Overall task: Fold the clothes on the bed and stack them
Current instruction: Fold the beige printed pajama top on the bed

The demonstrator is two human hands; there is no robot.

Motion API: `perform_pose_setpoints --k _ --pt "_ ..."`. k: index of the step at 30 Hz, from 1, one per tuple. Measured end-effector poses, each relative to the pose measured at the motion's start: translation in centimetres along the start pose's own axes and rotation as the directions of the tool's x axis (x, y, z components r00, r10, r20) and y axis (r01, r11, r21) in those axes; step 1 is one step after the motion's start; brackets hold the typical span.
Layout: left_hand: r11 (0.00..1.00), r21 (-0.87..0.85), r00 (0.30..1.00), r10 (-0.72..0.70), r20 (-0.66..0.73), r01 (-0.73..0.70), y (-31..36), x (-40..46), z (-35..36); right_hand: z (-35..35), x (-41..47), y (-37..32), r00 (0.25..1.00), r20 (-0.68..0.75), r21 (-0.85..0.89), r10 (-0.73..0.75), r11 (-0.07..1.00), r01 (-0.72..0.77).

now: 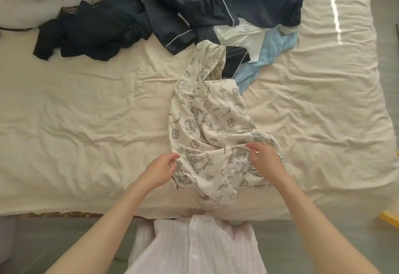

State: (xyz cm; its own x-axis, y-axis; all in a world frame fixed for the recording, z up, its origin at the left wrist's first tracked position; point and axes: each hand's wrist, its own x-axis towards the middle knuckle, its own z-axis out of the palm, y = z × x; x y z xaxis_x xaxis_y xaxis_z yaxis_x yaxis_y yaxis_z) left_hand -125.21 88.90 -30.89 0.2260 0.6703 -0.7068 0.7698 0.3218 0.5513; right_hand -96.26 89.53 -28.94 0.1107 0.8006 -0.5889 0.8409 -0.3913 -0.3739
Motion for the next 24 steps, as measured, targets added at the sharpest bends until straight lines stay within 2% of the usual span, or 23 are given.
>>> perform_pose_setpoints --k 3,6,11,14,17,19,21,24 --pt "0.977 -0.134 0.978 -0.179 -0.105 0.164 -3.2 2.9 0.9 6.1 0.8 -3.9 0.976 0.109 0.051 -0.191 0.981 0.187" --pt "0.882 -0.366 0.945 -0.326 -0.018 0.297 -4.8 5.4 2.4 11.7 1.4 -6.4 0.941 0.184 0.101 -0.285 0.958 0.270" --pt "0.717 -0.618 0.939 -0.324 0.112 0.322 -5.0 7.0 4.5 16.2 0.9 -6.1 0.941 0.223 0.166 -0.253 0.961 0.220" --pt "0.676 -0.680 0.955 -0.266 0.132 0.282 -3.8 5.4 3.9 16.3 -1.1 -4.9 0.957 0.163 0.238 -0.239 0.951 0.197" --pt "0.676 -0.715 0.981 -0.181 0.074 0.178 -2.2 3.9 2.5 15.4 -2.6 -5.4 0.981 -0.076 0.279 -0.178 0.941 0.192" --pt "0.703 -0.699 0.992 -0.099 0.080 0.127 -1.1 3.3 1.7 14.7 -2.9 -6.3 0.974 -0.201 0.376 -0.107 0.910 0.178" --pt "0.710 -0.694 0.990 -0.040 0.134 0.123 -0.3 3.1 1.2 13.9 -2.9 -7.3 0.987 -0.162 0.560 -0.014 0.822 0.104" --pt "0.738 -0.667 0.975 0.056 0.213 0.103 0.4 2.8 0.8 12.9 -2.5 -8.2 0.985 0.074 0.808 0.156 0.569 -0.151"
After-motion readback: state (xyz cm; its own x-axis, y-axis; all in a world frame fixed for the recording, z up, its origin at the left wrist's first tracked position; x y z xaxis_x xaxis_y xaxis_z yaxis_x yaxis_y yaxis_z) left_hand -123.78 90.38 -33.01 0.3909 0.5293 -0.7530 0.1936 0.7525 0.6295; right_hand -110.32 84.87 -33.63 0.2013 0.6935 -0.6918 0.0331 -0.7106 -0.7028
